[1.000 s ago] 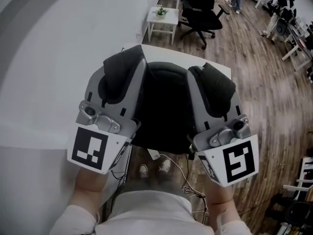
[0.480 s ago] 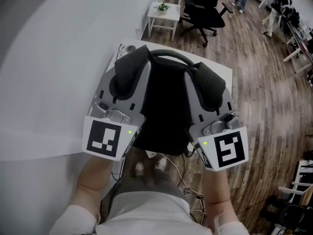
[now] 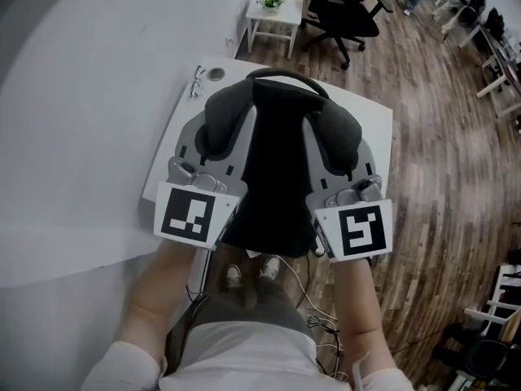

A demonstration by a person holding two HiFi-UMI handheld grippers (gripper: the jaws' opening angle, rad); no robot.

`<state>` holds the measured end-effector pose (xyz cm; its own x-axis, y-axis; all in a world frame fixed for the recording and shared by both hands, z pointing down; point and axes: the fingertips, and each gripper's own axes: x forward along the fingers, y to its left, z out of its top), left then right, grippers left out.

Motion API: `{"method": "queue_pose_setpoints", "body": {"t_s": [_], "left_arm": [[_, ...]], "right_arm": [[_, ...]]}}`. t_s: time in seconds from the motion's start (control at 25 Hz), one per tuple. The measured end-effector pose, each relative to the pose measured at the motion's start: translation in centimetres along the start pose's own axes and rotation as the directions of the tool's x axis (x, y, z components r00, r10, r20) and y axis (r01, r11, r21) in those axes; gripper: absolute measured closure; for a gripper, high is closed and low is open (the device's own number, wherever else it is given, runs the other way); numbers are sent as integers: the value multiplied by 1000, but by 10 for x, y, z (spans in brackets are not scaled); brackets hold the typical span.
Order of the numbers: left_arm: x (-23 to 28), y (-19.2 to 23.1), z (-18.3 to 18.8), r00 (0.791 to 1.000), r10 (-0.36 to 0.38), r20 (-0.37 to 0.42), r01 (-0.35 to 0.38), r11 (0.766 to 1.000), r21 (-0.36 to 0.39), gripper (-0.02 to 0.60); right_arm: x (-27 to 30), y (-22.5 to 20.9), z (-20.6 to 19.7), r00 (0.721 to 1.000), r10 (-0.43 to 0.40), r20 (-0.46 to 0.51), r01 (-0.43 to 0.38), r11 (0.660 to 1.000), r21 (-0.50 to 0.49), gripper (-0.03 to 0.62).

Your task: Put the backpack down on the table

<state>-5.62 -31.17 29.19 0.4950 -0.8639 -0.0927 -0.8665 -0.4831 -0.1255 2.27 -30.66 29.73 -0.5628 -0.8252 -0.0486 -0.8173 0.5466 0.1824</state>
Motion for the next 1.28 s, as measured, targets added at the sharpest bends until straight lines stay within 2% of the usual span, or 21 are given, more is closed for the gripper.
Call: {"method": "queue_pose_setpoints", "body": {"t_s": [0.64, 0.92, 1.04, 1.28], "left_arm": [[49, 11, -92, 990, 11, -141, -17, 999, -43, 517], [71, 16, -132, 977, 9, -214, -12, 1000, -14, 500], [82, 20, -154, 967, 14, -255, -16, 1000, -7, 489], [103, 26, -189, 948, 1, -318, -15, 999, -42, 456]], "right_arm": [[46, -24, -98, 987, -24, -157, 17, 999, -46, 548], [62, -34, -138, 978, -37, -203, 22, 997, -77, 548], [71, -41, -162, 969, -35, -243, 15, 996, -86, 548], [84, -52, -209, 934, -49, -353, 19, 996, -87, 531]]}}
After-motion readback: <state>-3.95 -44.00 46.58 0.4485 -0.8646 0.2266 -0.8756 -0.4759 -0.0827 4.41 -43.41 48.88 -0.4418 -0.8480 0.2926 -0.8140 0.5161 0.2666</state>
